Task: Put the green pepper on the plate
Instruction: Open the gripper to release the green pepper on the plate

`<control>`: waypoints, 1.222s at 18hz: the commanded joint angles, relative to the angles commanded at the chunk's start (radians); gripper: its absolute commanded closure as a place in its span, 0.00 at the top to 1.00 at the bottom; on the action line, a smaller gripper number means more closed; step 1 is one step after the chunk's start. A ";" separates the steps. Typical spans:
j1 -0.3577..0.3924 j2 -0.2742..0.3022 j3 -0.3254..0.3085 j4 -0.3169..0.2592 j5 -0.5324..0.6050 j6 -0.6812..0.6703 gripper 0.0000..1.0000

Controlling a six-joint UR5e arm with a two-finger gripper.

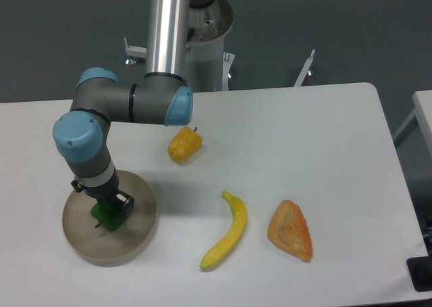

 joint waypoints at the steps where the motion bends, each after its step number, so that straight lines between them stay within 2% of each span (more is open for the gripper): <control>1: -0.002 0.000 0.000 0.000 0.000 0.000 0.30; 3: -0.002 -0.002 0.000 0.000 0.000 0.000 0.32; 5: -0.002 0.000 0.000 -0.002 0.000 0.000 0.38; 9: -0.002 0.002 0.000 -0.002 0.003 0.002 0.59; 13: -0.002 0.011 -0.002 -0.005 0.003 0.006 0.71; 18: 0.000 0.029 0.000 -0.008 0.005 0.018 0.92; 22: 0.014 0.054 0.000 -0.011 0.015 0.060 0.94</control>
